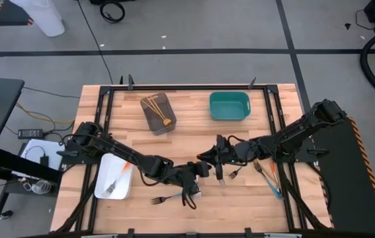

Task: Sort silverware by color (type)
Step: Put the orange fork into the white bin

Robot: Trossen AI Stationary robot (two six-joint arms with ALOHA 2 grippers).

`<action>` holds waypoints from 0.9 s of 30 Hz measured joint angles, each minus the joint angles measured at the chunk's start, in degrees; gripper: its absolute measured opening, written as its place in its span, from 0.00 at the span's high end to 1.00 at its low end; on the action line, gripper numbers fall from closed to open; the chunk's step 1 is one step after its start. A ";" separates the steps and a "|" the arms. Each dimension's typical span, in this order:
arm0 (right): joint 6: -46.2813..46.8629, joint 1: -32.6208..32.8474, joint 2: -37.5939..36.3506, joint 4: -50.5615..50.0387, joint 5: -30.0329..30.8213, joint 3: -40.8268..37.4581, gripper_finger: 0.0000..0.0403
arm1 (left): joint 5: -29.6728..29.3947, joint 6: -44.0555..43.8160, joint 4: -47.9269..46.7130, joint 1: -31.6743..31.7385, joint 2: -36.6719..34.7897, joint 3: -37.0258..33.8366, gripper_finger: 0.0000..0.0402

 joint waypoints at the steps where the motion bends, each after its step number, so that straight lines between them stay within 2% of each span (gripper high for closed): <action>1: 0.01 0.00 0.00 -0.81 0.83 0.00 0.97 | -0.13 -1.52 -0.09 0.00 0.00 0.00 0.68; 6: 0.25 -0.13 0.00 -2.12 3.03 0.00 0.96 | 0.84 -11.89 -2.76 -0.14 0.00 0.02 0.67; 10: 0.19 -0.09 0.00 -2.30 4.49 0.00 0.96 | 6.36 -25.95 -6.46 -0.46 0.00 0.02 0.67; 16: -2.36 -0.11 0.00 -1.86 8.39 0.00 0.96 | 17.63 -50.81 -13.53 0.70 0.00 0.02 0.67; 18: -3.51 -0.09 0.00 -1.09 8.89 0.00 0.96 | 21.22 -56.63 -15.51 1.52 0.00 -0.04 0.69; 23: -4.15 0.40 -0.10 -0.76 8.96 0.00 0.96 | 23.01 -62.65 -15.09 2.25 -0.02 -3.35 0.74; 27: -4.60 1.07 -0.55 -1.39 9.00 0.00 0.96 | 23.67 -64.43 -10.49 1.71 -0.04 -6.90 0.78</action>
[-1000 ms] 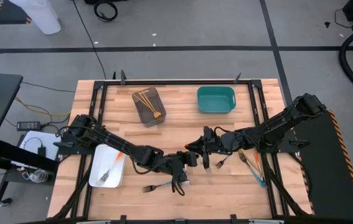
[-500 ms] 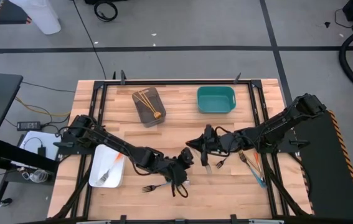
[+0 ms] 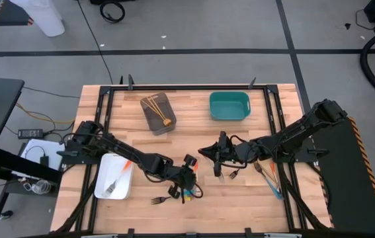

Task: Sort silverware by color (type)
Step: Put the orange fork into the white bin

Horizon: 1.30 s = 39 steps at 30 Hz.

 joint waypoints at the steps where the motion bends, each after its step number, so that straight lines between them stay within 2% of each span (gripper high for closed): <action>1: -0.38 0.16 -0.05 0.07 0.06 0.00 0.96 | 0.22 -0.47 0.93 -0.27 -0.09 -0.95 0.80; 10: -8.33 3.21 -0.15 5.71 4.80 0.02 0.96 | 3.45 -7.65 20.23 1.24 -5.04 -11.33 0.86; 17: -15.97 5.28 -0.11 11.80 10.64 0.00 0.96 | 6.99 -21.73 39.65 6.23 -9.15 -19.99 0.85; 19: -18.07 5.31 -0.11 14.33 10.58 0.01 0.96 | 8.16 -24.37 45.08 7.62 -9.02 -20.68 0.82; 22: -20.86 5.27 -0.15 17.89 9.45 0.04 0.96 | 8.32 -26.05 47.06 8.89 -9.01 -20.88 0.75; 28: -24.56 5.27 -0.13 19.70 8.56 0.02 0.96 | 8.35 -25.65 53.52 9.54 -8.98 -20.77 0.55; 31: -25.92 5.27 -0.09 20.79 8.50 0.02 0.95 | 8.04 -25.14 55.42 9.59 -8.98 -20.74 0.48; 35: -27.93 5.27 -0.09 22.20 8.48 0.02 0.95 | 7.75 -25.13 59.48 9.85 -8.94 -20.77 0.46; 39: -30.31 5.27 0.15 24.10 8.46 0.02 0.95 | 6.69 -26.66 62.40 9.87 -8.94 -20.77 0.48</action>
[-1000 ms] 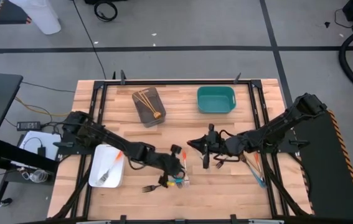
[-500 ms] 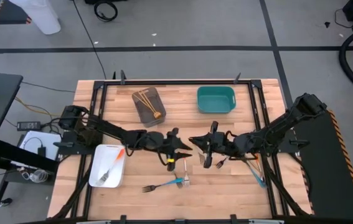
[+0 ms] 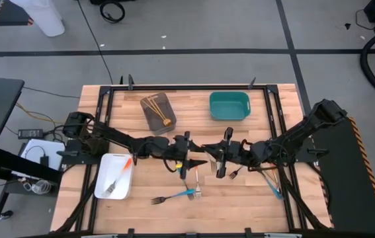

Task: Sort silverware by color (type)
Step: Put the orange fork into the white bin

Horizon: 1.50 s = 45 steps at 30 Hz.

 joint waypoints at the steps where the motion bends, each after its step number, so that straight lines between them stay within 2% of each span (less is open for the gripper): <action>1: -0.81 0.00 0.20 0.66 -0.06 -0.02 0.95 | -0.09 -0.13 0.85 0.00 0.13 0.02 0.49; 12: -6.43 -0.90 3.60 9.44 -2.50 -0.02 0.95 | -2.19 0.41 5.27 0.48 0.44 0.04 0.59; 17: -8.28 -0.92 5.27 12.29 -2.16 -0.02 0.95 | -2.31 -0.09 3.10 0.93 0.44 0.04 0.70; 25: -10.60 0.05 5.27 12.26 0.52 -0.02 0.95 | -0.93 0.06 -0.22 1.48 0.44 0.04 0.96; 30: -9.94 1.01 5.27 11.51 2.27 -0.02 0.94 | 1.47 -1.54 -1.37 2.44 0.43 0.05 0.97; 34: -9.18 3.20 5.27 9.63 9.10 -0.02 0.86 | 1.18 -2.16 -6.59 2.58 -0.37 0.07 0.97; 38: -8.66 5.76 5.21 8.20 12.04 0.00 0.73 | 0.66 -1.74 -14.04 2.67 -3.12 0.01 0.97; 42: -2.57 7.01 5.18 3.49 12.68 0.04 0.61 | 0.67 -1.80 -22.19 2.66 -6.18 0.02 0.97; 45: 5.96 7.00 5.18 -3.32 10.63 0.04 0.55 | 0.89 -3.26 -27.82 2.23 -8.34 0.02 0.97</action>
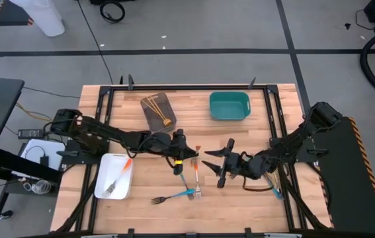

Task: Sort silverware by color (type)
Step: Put the orange fork into the white bin

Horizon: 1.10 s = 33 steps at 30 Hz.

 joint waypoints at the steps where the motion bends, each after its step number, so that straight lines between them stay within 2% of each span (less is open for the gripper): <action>1: 3.05 -0.20 0.00 -2.61 -0.97 0.00 0.54 | 0.01 -0.50 -1.81 -0.15 -0.68 0.00 0.97; 4: 10.99 -0.80 0.00 -9.51 -3.69 0.00 0.51 | 0.17 -2.39 -8.49 -0.82 -3.03 0.00 0.97; 8: 16.28 -1.01 0.00 -14.02 -4.90 0.00 0.50 | 0.30 -6.24 -16.60 -1.69 -6.81 0.00 0.97; 27: 19.40 0.95 0.02 -17.27 -4.59 -0.02 0.50 | 0.36 -28.78 -53.48 -7.05 -25.76 0.03 0.97; 33: 19.14 0.88 0.02 -17.44 -4.33 -0.02 0.51 | 3.50 -35.64 -68.09 -9.54 -31.24 0.00 0.97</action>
